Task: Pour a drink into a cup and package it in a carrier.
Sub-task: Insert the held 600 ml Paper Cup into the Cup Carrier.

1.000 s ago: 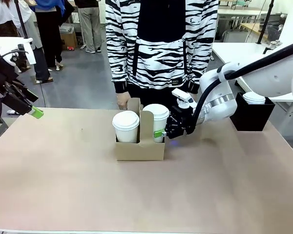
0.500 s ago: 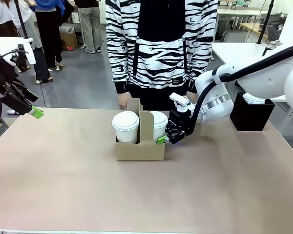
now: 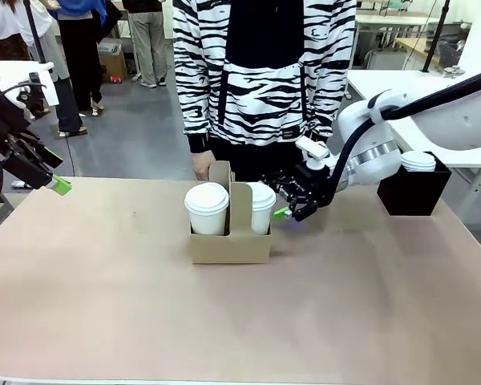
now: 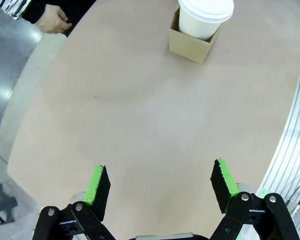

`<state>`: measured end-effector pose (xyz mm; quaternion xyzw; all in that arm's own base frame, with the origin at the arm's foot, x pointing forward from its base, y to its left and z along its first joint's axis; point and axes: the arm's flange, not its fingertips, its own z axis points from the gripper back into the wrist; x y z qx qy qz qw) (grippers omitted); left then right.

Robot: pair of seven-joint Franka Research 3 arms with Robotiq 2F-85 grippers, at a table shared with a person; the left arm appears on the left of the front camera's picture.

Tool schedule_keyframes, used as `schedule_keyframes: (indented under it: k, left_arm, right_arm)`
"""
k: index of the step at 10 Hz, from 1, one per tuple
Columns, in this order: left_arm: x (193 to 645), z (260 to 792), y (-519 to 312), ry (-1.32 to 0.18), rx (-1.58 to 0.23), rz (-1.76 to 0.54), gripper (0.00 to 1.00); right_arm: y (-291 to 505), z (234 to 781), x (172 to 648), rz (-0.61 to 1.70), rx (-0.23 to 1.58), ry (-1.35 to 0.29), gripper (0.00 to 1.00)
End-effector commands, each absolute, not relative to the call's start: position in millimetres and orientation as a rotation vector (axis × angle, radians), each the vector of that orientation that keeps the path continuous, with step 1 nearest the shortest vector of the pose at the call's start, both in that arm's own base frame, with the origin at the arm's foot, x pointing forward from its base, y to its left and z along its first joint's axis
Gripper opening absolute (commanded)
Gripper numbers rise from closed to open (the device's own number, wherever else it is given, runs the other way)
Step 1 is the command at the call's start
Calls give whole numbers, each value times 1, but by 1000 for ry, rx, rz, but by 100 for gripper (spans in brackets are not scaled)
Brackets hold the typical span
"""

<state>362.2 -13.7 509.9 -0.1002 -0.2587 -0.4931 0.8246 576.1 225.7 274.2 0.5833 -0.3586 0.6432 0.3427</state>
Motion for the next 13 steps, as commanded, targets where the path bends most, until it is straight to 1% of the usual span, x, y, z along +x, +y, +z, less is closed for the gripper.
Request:
schedule_keyframes:
  k: [1, 2, 3, 4, 5, 6, 7, 8, 9, 10, 11, 12, 13]
  left_arm:
    - [362, 511, -12, -542, -204, -1055, 100]
    - [362, 511, -12, -542, -204, -1055, 100]
    - [362, 511, -12, -542, -204, -1055, 100]
    - [362, 511, -12, -542, -204, -1055, 100]
    - [362, 511, -12, -542, -204, -1055, 100]
    - [362, 511, -12, -542, -204, -1055, 100]
    - [362, 511, -12, -542, -204, -1055, 100]
    - [362, 511, -12, -542, -204, -1055, 100]
    - [362, 511, -12, -542, -204, -1055, 100]
    - [362, 511, -12, -542, -204, -1055, 100]
    - [362, 511, -12, -542, -204, -1055, 100]
    - [362, 511, -12, -542, -204, -1055, 100]
    - [362, 511, -12, -542, -204, -1055, 100]
  right_arm:
    - [212, 295, 579, 1696, 1393, -965, 100]
    - [202, 312, 577, 1693, 1277, -975, 100]
    - [170, 369, 537, 1588, 790, -920, 100]
    - [164, 375, 528, 1573, 768, -910, 100]
    - [154, 384, 515, 1495, 666, -890, 100]
    - [135, 398, 490, 1372, 551, -868, 100]
    - [121, 410, 470, 1285, 504, -864, 100]
    - [108, 413, 453, 1178, 496, -811, 100]
    - [92, 405, 431, 1017, 497, -716, 100]
    - [75, 397, 412, 865, 511, -662, 100]
    - [61, 393, 391, 740, 504, -640, 100]
    - [55, 391, 376, 666, 491, -651, 100]
    - [44, 387, 364, 612, 438, -655, 100]
